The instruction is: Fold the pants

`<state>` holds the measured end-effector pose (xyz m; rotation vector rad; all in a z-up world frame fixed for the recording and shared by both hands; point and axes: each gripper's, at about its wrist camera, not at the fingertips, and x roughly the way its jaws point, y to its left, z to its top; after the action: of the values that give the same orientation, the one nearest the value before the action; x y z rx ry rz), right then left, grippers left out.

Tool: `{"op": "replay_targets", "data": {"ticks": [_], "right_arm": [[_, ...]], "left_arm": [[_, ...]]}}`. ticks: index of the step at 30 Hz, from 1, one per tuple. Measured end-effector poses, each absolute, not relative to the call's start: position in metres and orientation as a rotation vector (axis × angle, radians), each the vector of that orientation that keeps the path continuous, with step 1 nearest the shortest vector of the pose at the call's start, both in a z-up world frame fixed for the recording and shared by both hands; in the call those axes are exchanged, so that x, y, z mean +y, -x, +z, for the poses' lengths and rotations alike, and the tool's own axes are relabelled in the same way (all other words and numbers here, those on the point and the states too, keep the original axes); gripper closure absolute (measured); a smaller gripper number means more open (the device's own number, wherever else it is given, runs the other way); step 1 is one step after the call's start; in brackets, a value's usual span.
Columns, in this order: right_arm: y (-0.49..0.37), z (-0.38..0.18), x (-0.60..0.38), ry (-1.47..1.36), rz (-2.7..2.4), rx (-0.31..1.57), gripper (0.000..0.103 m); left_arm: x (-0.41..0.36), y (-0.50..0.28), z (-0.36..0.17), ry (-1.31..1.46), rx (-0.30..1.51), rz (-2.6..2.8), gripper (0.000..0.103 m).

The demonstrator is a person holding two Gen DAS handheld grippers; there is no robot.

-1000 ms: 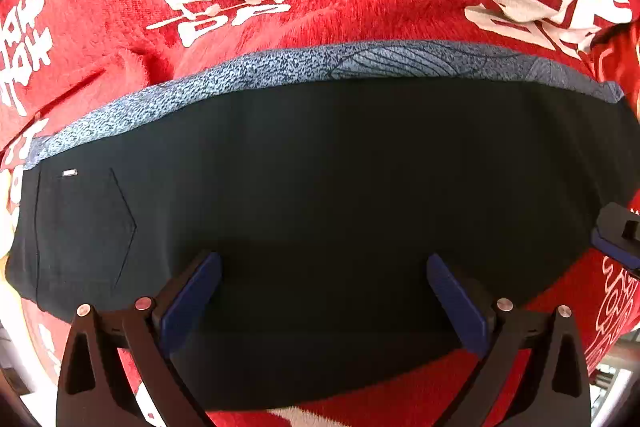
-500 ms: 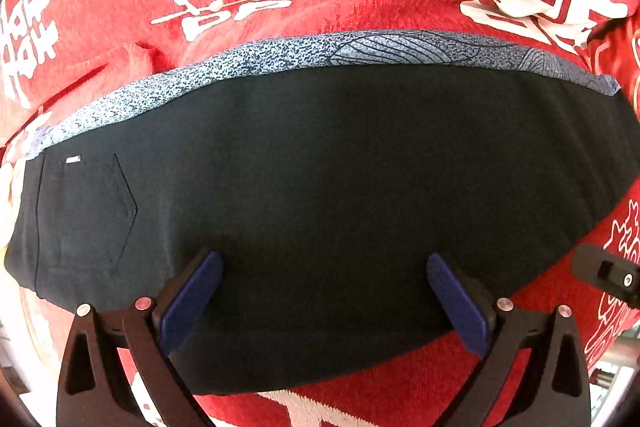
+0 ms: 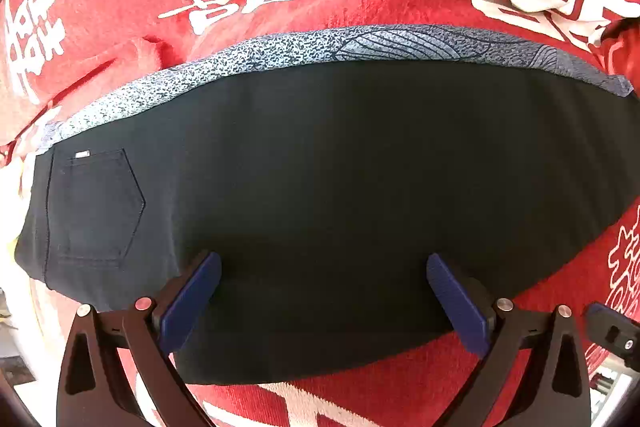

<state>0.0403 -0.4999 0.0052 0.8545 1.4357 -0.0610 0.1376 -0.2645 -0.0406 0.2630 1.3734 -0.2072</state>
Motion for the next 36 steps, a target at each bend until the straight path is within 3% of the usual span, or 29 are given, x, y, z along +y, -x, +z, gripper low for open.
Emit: {"op": "replay_targets", "data": {"ticks": [13,22,30,33,35,36], "right_arm": [[-0.025,0.015,-0.556,-0.895,-0.092,1.401,0.034],[-0.029,0.025,-0.635,-0.897,-0.249,1.256,0.034],[-0.044,0.013,-0.689,-0.897,-0.400,1.216,0.043],[-0.047,0.003,-0.703,-0.947,-0.419,1.204,0.056],[-0.049,0.004,-0.709,-0.944,-0.431,1.189,0.082],[-0.051,0.007,-0.711,-0.932,-0.433,1.180,0.086]], "left_arm": [[-0.287,-0.143,-0.025,-0.314,1.388,-0.145,0.000],[-0.356,-0.154,-0.011,-0.249,1.360,-0.231,0.000],[-0.389,-0.157,-0.044,-0.250,1.379,-0.245,0.000],[-0.381,-0.158,-0.045,-0.201,1.373,-0.254,0.000],[-0.382,-0.157,-0.045,-0.219,1.368,-0.260,0.000],[-0.384,-0.158,-0.045,-0.229,1.368,-0.259,0.000]]}}
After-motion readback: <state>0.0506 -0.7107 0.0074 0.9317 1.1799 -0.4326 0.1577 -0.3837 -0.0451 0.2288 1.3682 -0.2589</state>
